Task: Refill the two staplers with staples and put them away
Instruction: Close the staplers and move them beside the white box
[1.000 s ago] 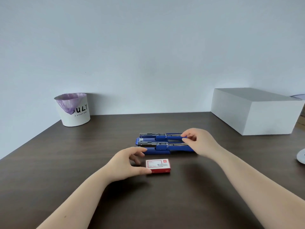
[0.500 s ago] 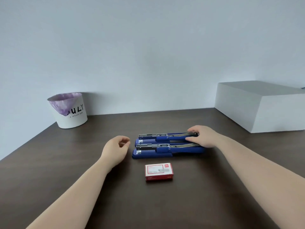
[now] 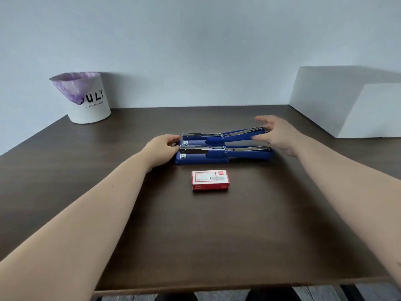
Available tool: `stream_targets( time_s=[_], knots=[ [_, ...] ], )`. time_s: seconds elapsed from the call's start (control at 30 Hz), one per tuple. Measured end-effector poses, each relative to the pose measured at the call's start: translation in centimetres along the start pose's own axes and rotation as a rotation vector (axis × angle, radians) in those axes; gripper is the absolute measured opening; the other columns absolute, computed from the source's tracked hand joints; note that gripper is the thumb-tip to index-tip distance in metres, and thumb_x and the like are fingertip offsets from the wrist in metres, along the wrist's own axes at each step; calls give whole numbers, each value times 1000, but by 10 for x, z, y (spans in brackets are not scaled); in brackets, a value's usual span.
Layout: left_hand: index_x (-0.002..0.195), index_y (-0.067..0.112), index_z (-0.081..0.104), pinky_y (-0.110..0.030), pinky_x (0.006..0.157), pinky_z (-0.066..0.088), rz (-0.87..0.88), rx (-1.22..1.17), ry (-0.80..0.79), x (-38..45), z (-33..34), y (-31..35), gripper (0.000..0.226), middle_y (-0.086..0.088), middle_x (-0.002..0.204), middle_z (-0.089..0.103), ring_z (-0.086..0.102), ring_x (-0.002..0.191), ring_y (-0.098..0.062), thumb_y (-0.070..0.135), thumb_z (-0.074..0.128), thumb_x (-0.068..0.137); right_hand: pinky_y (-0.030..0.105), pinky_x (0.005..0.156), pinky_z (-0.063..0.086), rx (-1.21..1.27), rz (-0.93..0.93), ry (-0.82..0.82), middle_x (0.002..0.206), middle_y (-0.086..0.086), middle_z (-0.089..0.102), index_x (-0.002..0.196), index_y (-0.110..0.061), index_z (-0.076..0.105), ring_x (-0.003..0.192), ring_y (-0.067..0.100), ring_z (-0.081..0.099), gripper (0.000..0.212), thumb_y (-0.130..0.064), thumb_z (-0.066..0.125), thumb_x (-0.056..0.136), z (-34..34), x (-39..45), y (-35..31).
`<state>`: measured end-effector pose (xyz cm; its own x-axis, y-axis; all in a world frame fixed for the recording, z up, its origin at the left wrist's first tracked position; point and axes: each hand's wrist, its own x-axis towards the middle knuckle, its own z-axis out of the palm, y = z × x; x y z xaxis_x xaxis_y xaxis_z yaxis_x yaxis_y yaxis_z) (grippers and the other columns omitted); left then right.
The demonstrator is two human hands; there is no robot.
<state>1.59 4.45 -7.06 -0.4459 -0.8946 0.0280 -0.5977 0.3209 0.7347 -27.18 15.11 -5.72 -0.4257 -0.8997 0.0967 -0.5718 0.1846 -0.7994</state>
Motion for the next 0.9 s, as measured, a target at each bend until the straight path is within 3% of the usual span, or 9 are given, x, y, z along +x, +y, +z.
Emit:
stream_targets(
  time_s=[0.17,0.33,0.5,0.57,0.63,0.7,0.77,0.9],
  knots=[
    [120,22,63,-36,99,47,16,72,129,1,3,0,37,-1,115,69,63,106,-19,16,55,84,29,97,42,182,-83,69,114,9,61,137,-22,45,105,18,57,68,-6,74,78,-2,3,-20],
    [113,30,68,-32,86,50,7,105,178,2,3,0,32,2,92,67,60,88,-17,21,57,83,23,69,45,302,-122,48,115,3,60,134,-24,48,97,14,57,59,-10,71,81,5,5,-46],
    [113,32,67,-32,84,49,-2,115,183,4,3,-3,33,2,95,68,58,86,-16,24,58,83,13,57,45,248,-196,-5,104,3,66,129,-14,53,66,-5,60,48,-9,69,83,22,12,-70],
    [113,32,67,-31,82,49,-1,111,180,4,3,-3,32,2,92,67,58,85,-16,24,58,83,15,62,47,182,-245,-53,102,4,66,127,-10,55,62,-6,59,44,-8,66,85,34,13,-80],
    [112,32,67,-30,81,49,4,112,179,4,3,-2,32,2,93,68,58,84,-16,25,59,82,24,83,50,61,-281,-127,108,4,66,124,-11,57,86,5,63,38,-9,64,87,48,10,-90],
    [113,32,67,-30,81,48,3,115,172,4,3,-2,32,4,89,64,56,83,-15,26,59,83,25,97,44,-170,-323,-234,119,2,66,122,-12,60,105,11,60,34,-13,63,88,64,8,-97],
    [115,32,66,-31,83,49,-1,118,170,4,3,-3,32,6,88,59,55,85,-15,28,60,83,25,98,42,-317,-352,-288,125,3,64,123,-12,60,113,14,60,33,-15,61,90,77,8,-97],
    [116,31,65,-34,86,51,-3,126,180,4,2,-2,33,5,92,62,55,87,-14,29,60,84,23,96,41,-305,-366,-276,128,3,63,124,-14,59,116,16,59,33,-15,59,91,80,9,-94]
  ],
)
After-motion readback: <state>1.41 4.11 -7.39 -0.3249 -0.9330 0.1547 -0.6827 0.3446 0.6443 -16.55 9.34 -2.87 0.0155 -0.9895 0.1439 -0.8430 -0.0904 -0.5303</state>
